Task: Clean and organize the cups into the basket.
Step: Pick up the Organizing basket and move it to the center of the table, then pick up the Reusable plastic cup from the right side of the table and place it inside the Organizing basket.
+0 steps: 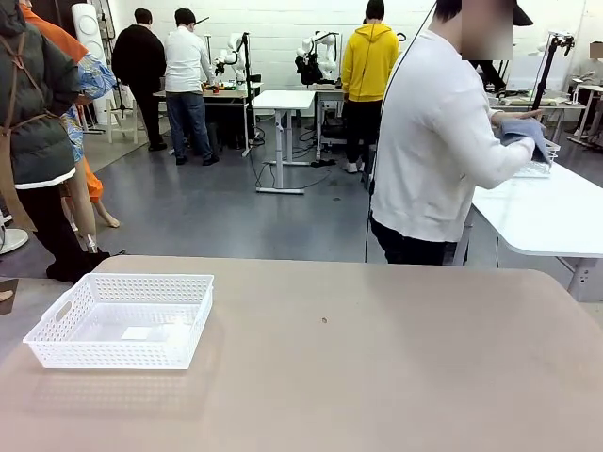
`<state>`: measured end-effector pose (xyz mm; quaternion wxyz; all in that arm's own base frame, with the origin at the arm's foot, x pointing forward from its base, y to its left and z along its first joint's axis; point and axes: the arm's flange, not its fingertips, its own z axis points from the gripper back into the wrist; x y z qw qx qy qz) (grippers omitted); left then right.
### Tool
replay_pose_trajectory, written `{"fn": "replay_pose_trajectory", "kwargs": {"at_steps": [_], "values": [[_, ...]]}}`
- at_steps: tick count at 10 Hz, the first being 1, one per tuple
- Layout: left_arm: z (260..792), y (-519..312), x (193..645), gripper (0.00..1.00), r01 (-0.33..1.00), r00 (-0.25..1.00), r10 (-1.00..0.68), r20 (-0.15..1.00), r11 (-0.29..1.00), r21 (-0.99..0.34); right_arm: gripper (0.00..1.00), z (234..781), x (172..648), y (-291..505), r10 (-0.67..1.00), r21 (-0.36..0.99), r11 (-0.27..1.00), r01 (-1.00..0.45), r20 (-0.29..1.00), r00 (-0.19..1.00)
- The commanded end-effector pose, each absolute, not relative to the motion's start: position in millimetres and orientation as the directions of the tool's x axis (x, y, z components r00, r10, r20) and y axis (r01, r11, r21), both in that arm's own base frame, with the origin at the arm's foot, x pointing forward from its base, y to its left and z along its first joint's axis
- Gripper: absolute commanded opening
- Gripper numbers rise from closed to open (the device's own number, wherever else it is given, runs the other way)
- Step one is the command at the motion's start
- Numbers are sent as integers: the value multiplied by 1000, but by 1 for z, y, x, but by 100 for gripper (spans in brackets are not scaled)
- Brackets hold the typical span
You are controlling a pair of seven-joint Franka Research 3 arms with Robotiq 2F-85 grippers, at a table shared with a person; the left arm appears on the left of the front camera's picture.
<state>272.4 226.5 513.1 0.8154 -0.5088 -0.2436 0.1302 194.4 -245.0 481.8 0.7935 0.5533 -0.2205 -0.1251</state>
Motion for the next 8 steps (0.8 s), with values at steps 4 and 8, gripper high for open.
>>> {"fn": "replay_pose_trajectory", "kwargs": {"at_steps": [4,8], "values": [[514,227,273,100,36,845,461,270,455,-890,100,483,196,-244,-440,935,350,-57,218,871],[514,227,273,100,36,845,461,270,455,-890,100,483,196,-244,-440,935,350,-57,218,871]]}}
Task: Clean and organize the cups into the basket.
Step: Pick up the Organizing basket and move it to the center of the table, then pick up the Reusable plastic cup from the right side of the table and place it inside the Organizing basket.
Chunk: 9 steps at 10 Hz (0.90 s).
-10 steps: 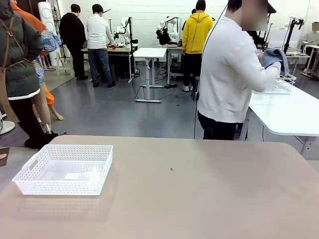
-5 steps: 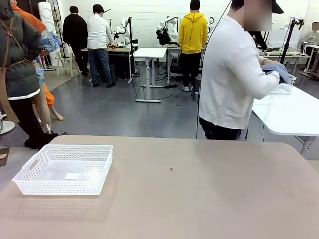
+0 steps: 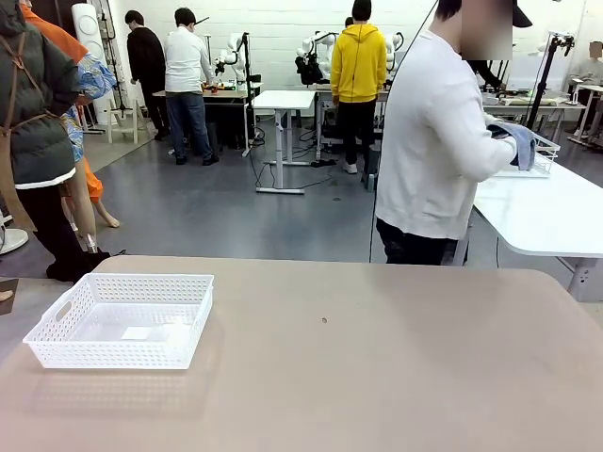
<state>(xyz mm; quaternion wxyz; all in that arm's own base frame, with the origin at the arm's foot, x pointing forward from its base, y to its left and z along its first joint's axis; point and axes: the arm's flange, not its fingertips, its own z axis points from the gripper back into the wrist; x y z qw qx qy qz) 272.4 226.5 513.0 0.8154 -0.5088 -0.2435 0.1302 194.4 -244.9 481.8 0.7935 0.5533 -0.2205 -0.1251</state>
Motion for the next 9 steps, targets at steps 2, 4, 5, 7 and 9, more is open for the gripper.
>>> {"fn": "replay_pose_trajectory", "kwargs": {"at_steps": [2,4,5,7,9], "values": [[514,227,273,100,36,845,461,270,455,-890,100,483,196,-244,-440,935,350,-57,218,871],[514,227,273,100,36,845,461,270,455,-890,100,483,196,-244,-440,935,350,-57,218,871],[514,227,273,100,36,845,461,270,455,-890,100,483,196,-244,-440,935,350,-57,218,871],[514,227,273,100,36,845,461,270,455,-890,100,483,196,-244,-440,935,350,-57,218,871],[514,227,273,100,36,845,461,270,455,-890,100,483,196,-244,-440,935,350,-57,218,871]]}}
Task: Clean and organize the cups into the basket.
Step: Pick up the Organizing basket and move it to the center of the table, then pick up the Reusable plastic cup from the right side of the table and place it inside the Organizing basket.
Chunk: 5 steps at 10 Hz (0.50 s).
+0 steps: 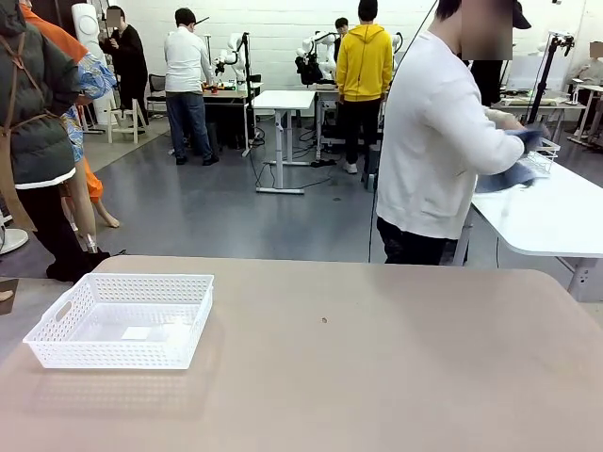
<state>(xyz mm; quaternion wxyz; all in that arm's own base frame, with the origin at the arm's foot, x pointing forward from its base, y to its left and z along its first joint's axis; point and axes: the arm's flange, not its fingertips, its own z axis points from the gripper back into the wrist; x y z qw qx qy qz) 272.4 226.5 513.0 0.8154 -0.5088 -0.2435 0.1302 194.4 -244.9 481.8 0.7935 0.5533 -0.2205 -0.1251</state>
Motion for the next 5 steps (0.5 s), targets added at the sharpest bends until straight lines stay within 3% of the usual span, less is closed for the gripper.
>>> {"fn": "replay_pose_trajectory", "kwargs": {"at_steps": [1,5], "values": [[514,227,273,100,36,845,461,270,455,-890,100,483,196,-244,-440,935,350,-57,218,871],[514,227,273,100,36,845,461,270,455,-890,100,483,196,-244,-440,935,350,-57,218,871]]}}
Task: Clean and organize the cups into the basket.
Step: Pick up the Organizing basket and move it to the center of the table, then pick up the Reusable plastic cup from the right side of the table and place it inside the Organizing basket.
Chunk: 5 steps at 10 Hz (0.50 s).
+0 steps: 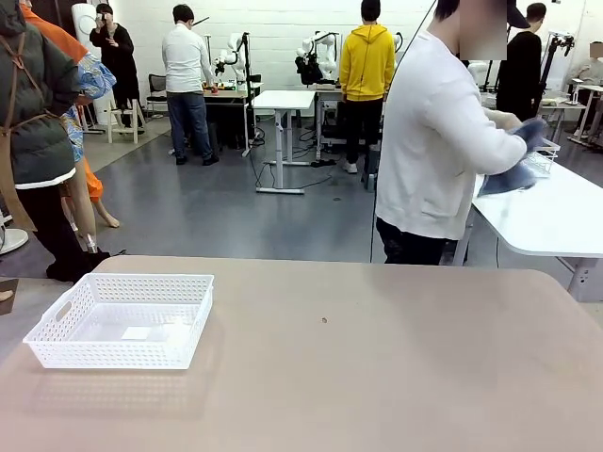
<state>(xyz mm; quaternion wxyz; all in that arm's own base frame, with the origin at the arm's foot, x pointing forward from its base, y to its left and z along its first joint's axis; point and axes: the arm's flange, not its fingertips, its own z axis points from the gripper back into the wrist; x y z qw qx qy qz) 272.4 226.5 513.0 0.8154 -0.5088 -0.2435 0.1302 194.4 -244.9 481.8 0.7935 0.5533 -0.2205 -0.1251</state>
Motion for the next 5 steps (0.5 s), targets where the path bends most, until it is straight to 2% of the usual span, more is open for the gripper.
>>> {"fn": "replay_pose_trajectory", "kwargs": {"at_steps": [1,5], "values": [[514,227,273,100,36,845,461,270,455,-890,100,483,196,-244,-440,935,350,-57,218,871],[514,227,273,100,36,845,461,270,455,-890,100,483,196,-244,-440,935,350,-57,218,871]]}}
